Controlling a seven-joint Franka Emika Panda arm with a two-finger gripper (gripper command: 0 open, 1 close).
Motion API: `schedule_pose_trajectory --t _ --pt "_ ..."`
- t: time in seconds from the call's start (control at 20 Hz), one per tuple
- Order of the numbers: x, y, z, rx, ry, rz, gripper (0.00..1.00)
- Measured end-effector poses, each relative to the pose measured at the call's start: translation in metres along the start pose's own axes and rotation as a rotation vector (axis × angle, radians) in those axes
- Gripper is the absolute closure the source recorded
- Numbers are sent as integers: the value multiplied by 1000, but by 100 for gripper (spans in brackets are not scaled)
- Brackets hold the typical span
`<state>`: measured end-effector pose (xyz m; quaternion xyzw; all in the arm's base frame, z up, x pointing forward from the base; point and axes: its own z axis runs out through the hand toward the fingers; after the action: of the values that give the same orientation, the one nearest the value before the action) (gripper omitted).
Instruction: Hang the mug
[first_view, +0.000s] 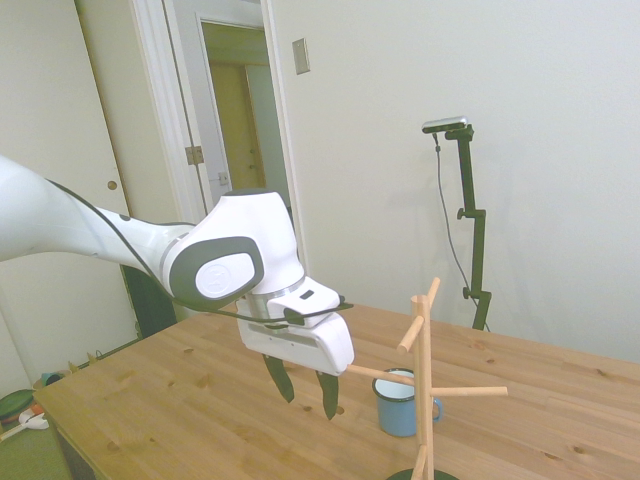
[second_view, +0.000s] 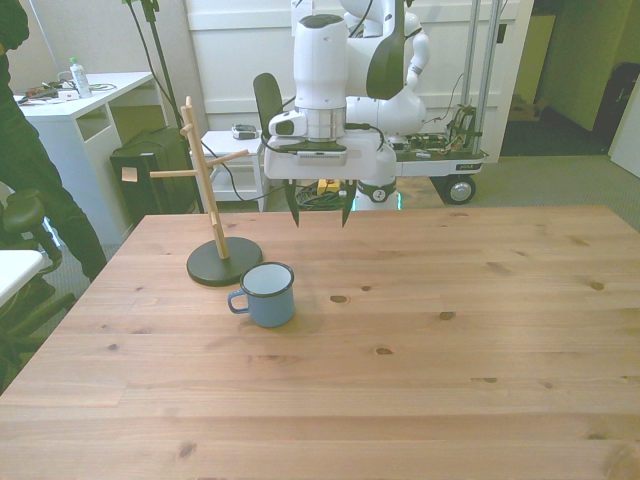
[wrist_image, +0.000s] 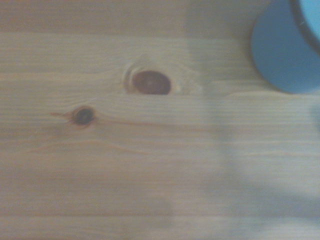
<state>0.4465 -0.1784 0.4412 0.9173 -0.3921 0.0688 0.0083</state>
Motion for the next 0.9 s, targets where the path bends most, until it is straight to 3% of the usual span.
schedule_pose_trajectory --t 0.65,0.9 --pt "70 4 -24 -4 55 -11 0" --pt "96 -3 -21 -16 69 -16 0"
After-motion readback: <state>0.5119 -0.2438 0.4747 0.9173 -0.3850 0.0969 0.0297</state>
